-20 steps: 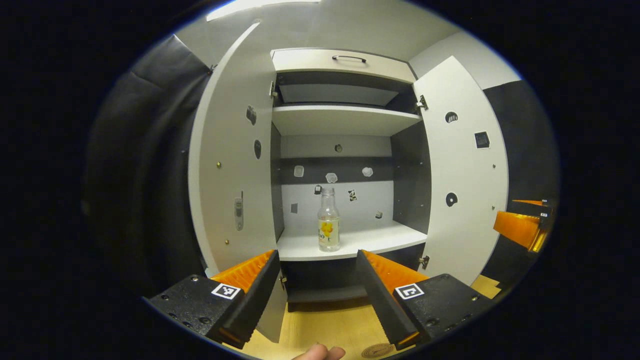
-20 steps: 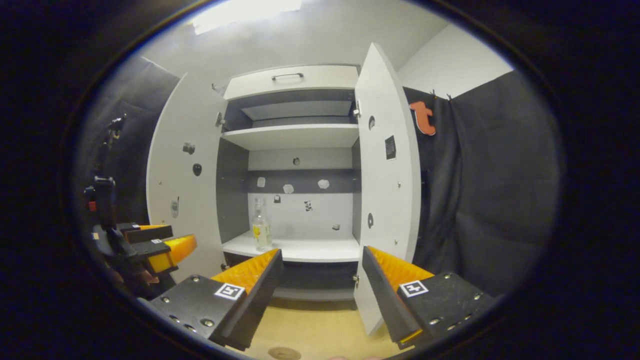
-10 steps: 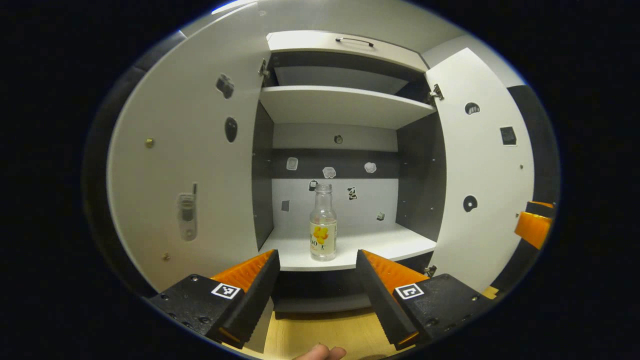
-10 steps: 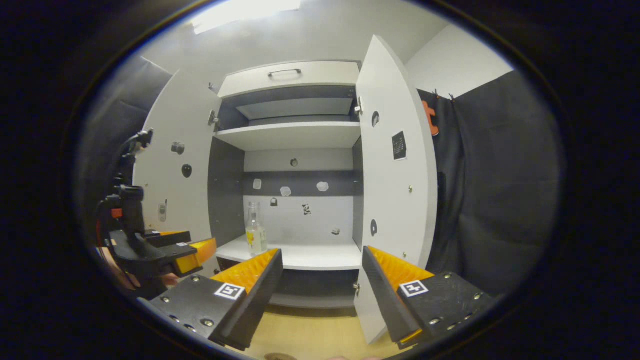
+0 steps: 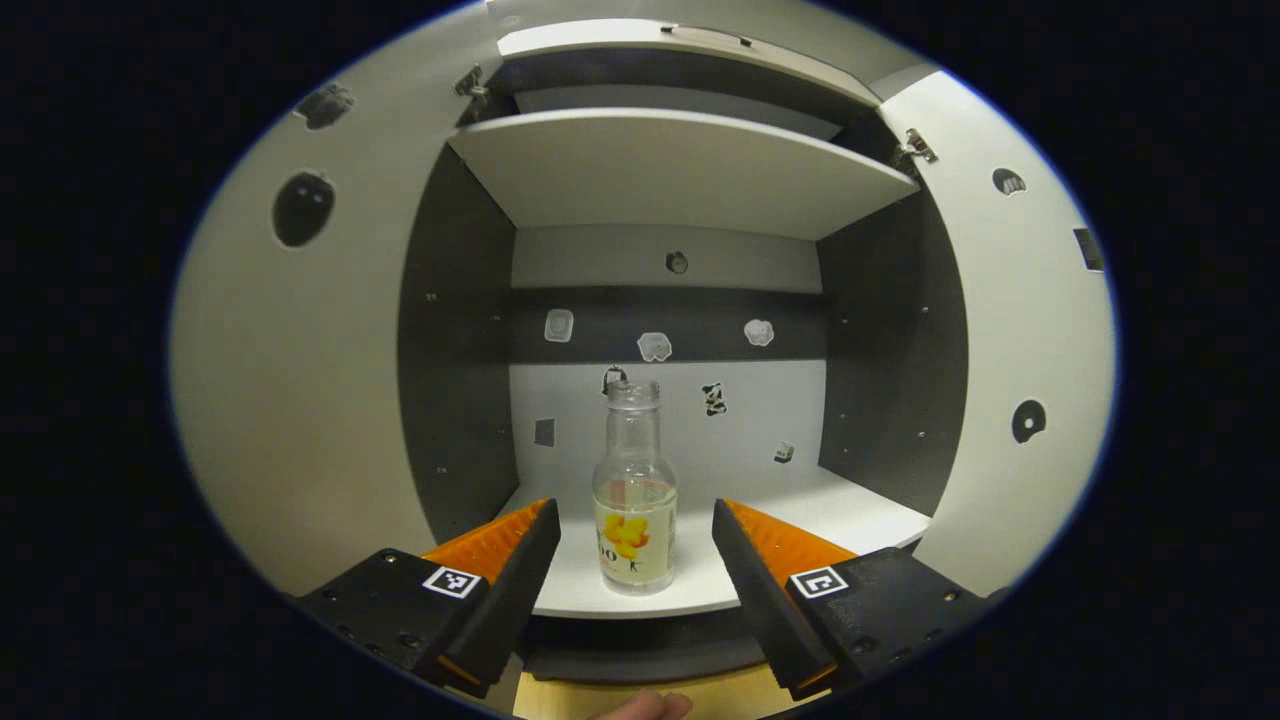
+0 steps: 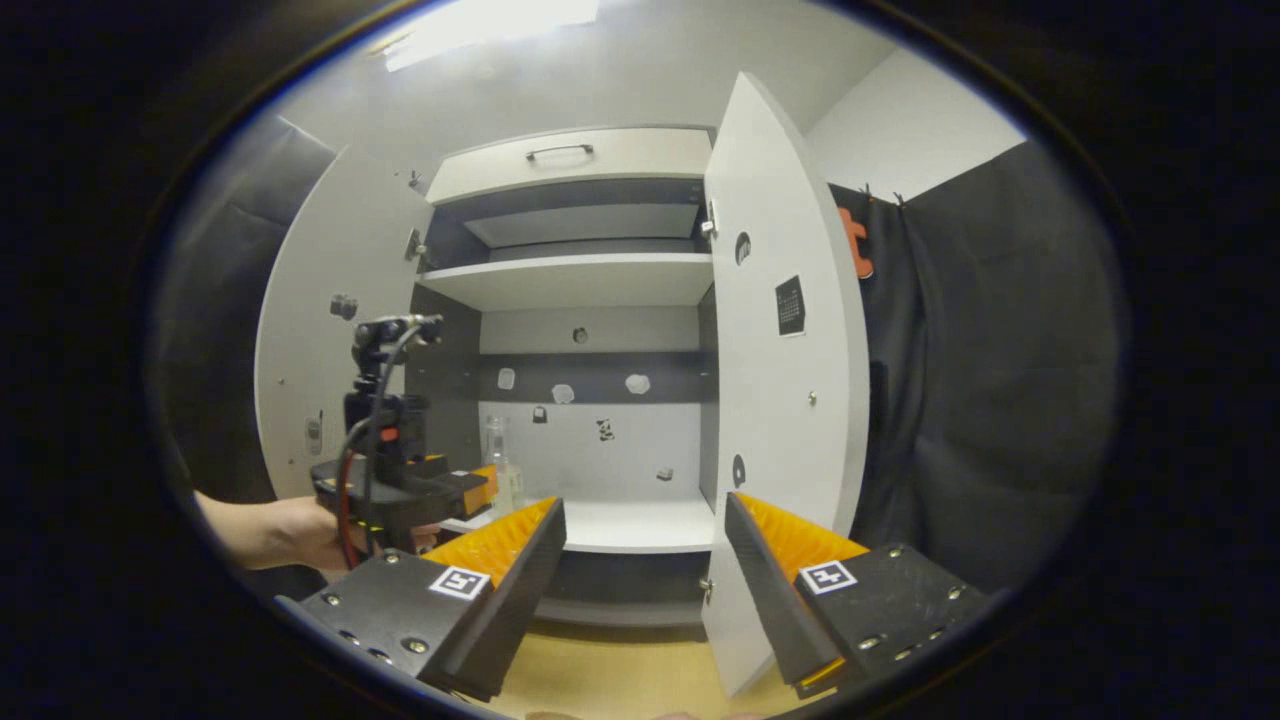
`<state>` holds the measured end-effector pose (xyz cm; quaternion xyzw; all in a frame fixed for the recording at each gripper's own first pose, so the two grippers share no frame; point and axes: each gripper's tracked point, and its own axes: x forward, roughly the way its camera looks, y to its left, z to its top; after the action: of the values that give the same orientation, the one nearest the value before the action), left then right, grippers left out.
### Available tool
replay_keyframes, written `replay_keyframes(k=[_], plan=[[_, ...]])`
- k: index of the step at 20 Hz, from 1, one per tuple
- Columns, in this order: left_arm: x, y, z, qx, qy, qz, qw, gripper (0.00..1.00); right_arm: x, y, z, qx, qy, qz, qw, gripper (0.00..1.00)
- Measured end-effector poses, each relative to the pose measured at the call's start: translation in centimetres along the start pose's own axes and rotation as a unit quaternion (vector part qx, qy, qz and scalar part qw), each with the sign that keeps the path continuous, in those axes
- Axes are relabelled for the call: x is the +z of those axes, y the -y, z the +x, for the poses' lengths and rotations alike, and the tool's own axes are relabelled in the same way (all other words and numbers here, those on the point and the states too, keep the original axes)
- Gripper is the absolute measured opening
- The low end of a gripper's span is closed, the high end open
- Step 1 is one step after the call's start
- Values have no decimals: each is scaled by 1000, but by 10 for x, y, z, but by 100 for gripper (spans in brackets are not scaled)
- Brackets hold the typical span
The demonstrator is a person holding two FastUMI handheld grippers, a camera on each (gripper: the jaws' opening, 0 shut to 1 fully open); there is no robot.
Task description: Grasp the bottle in the cabinet with the left hand and place it on the coaster, then close the right door with the right hand and the left door with the left hand.
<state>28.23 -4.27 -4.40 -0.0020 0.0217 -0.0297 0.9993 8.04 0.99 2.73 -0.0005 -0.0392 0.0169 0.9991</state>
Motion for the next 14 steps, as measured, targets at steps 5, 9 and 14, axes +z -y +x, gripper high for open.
replay_keyframes(k=[5,9,14], plan=[[-16,3,43,11,-13,7,1000,100,-4,1,-7,13,4,-15,1000,97],[-28,-3,69,37,-26,-2,999,96,-6,12,-14,-3,2,-14,1000,97],[-29,-9,79,29,-29,-9,999,78,-6,36,-40,-35,0,-7,999,97]])
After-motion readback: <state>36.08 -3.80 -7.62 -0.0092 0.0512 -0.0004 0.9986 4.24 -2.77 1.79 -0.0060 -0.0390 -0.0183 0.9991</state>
